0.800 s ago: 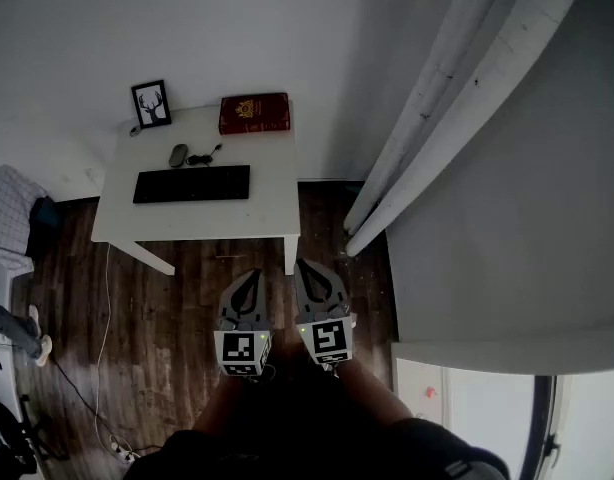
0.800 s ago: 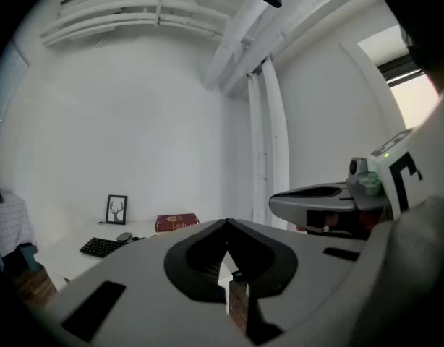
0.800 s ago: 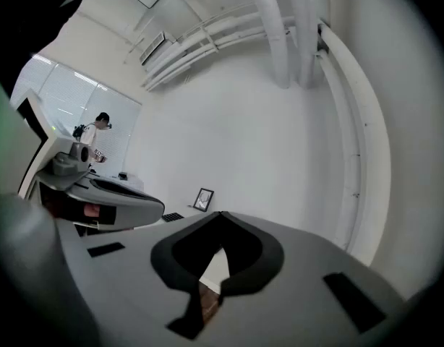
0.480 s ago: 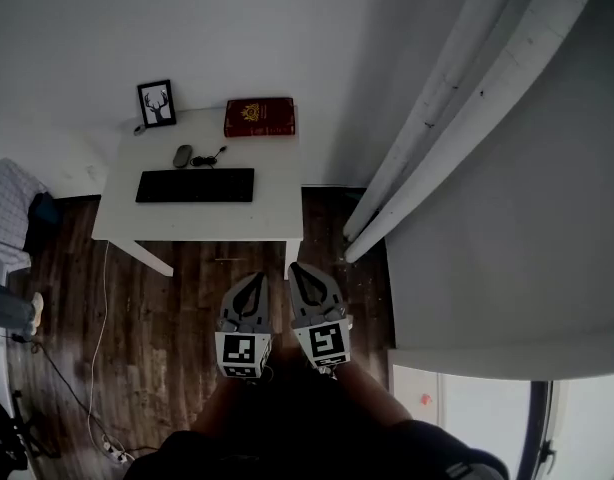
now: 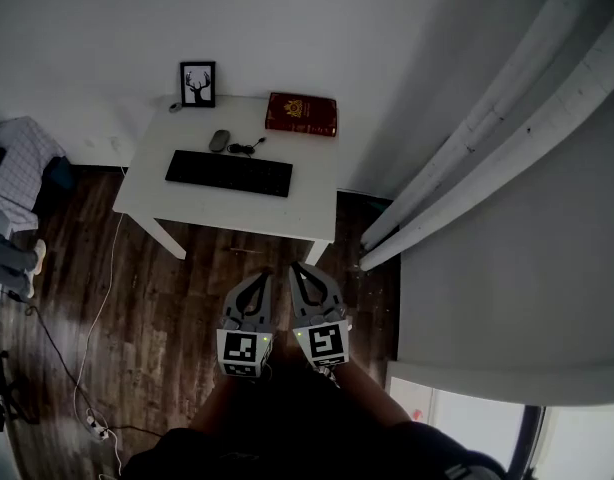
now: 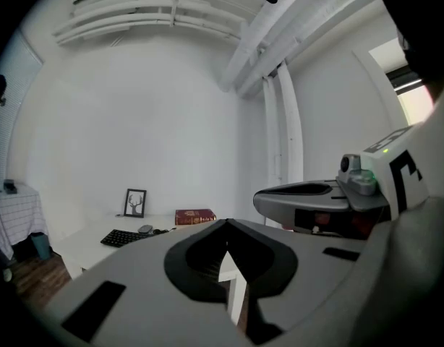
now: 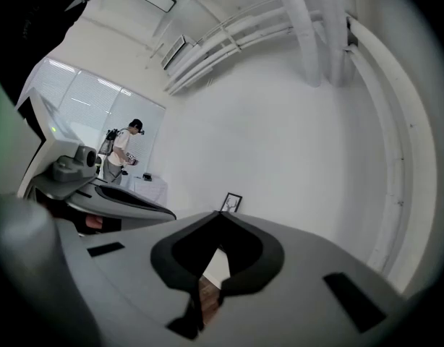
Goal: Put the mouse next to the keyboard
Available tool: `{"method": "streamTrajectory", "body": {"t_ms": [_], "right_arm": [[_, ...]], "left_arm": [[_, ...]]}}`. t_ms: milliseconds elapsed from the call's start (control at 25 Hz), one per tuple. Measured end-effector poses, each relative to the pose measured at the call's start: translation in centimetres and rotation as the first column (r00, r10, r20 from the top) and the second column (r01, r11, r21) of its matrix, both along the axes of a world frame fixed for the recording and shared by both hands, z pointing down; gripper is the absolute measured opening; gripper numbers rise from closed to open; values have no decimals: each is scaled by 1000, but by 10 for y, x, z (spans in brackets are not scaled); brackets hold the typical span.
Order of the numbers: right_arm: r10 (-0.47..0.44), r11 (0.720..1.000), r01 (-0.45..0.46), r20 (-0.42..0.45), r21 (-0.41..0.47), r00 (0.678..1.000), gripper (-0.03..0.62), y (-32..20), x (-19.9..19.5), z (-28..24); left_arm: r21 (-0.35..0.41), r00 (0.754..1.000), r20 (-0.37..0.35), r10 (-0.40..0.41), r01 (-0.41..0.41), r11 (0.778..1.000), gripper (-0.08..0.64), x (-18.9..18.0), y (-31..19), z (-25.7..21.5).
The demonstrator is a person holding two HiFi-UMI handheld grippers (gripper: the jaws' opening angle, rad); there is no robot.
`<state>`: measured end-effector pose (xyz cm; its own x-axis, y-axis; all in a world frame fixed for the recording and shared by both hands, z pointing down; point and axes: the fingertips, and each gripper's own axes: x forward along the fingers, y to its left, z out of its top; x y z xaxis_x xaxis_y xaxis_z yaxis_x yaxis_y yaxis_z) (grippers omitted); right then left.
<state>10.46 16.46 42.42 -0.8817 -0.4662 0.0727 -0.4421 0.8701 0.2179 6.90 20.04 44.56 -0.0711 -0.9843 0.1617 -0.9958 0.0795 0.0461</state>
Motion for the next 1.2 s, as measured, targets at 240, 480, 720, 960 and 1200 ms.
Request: {"method": "streamTrajectory", "body": {"t_ms": [240,480,720,960,1200], "right_arm": [[-57,998,57,2,4,998,20,26,-64,3],[-64,997,65,29,-41,998,20,45,-119,12],[-97,995,96,-35,-35,995,20,42,-150,21],[-93,994,94,9,-64,996,20,-6,-188,34],[-119,988,124,54,-92,991,20,-74,-256,7]], "left_arm": [[-6,998,-4,-66,65,998,-2,-62,32,0],[-41,994,8,-113,114,993,-2,-123,64,12],[-80,992,-14,-127,126,989,-2,-144,62,34],[-115,993,-38,-112,107,988,-2,-174,18,51],[-92,992,11,-125,125,988,-2,-235,-53,25]]}}
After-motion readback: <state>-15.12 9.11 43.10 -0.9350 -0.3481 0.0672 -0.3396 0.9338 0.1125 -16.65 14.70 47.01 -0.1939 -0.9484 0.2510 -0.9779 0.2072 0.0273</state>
